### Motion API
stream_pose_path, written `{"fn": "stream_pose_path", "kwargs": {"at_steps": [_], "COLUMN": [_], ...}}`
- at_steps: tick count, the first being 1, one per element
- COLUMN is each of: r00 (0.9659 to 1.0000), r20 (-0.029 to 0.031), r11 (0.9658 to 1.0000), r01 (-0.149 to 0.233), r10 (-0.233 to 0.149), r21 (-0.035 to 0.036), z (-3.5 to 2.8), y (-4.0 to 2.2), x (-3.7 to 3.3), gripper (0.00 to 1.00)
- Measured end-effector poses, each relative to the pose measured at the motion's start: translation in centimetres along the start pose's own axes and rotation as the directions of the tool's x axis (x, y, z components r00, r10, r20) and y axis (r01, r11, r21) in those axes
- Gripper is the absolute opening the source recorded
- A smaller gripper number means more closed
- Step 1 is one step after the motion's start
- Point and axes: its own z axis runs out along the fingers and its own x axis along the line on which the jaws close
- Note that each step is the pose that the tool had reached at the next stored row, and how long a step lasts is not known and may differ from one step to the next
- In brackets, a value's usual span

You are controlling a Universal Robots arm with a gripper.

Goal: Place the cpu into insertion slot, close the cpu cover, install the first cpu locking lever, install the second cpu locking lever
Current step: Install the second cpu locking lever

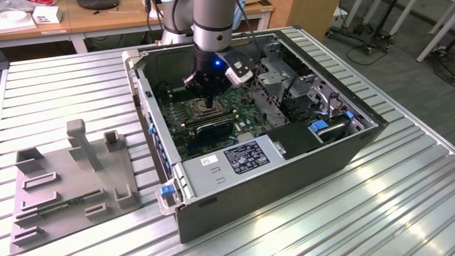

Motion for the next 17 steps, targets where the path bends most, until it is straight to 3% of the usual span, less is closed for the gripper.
{"fn": "stream_pose_path", "kwargs": {"at_steps": [13, 17], "r00": [1.0, 1.0], "r20": [0.0004, 0.0024], "r11": [1.0, 1.0], "r01": [0.0, 0.0], "r10": [0.0, 0.0], "r21": [-0.001, -0.0011], "z": [0.01, 0.17], "y": [-0.01, -0.05], "x": [0.04, 0.49], "gripper": [0.11, 0.11]}}
